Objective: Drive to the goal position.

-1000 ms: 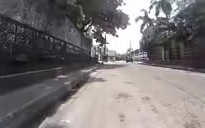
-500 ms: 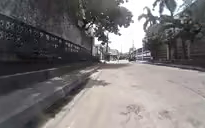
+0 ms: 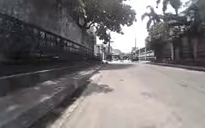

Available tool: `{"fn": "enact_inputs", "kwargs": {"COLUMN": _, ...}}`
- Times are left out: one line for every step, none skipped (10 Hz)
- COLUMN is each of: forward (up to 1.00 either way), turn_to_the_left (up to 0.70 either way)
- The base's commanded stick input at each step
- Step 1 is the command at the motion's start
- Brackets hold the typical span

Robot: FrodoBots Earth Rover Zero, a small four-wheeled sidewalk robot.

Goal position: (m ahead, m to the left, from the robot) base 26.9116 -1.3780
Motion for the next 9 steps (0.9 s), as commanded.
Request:
{"fn": "enact_inputs", "kwargs": {"forward": 1.0, "turn_to_the_left": -0.38}}
{"fn": "enact_inputs", "kwargs": {"forward": 1.0, "turn_to_the_left": -0.19}}
{"fn": "enact_inputs", "kwargs": {"forward": 1.0, "turn_to_the_left": 0.0}}
{"fn": "enact_inputs", "kwargs": {"forward": 1.0, "turn_to_the_left": 0.0}}
{"fn": "enact_inputs", "kwargs": {"forward": 1.0, "turn_to_the_left": 0.0}}
{"fn": "enact_inputs", "kwargs": {"forward": 1.0, "turn_to_the_left": 0.0}}
{"fn": "enact_inputs", "kwargs": {"forward": 1.0, "turn_to_the_left": 0.0}}
{"fn": "enact_inputs", "kwargs": {"forward": 1.0, "turn_to_the_left": 0.0}}
{"fn": "enact_inputs", "kwargs": {"forward": 1.0, "turn_to_the_left": 0.0}}
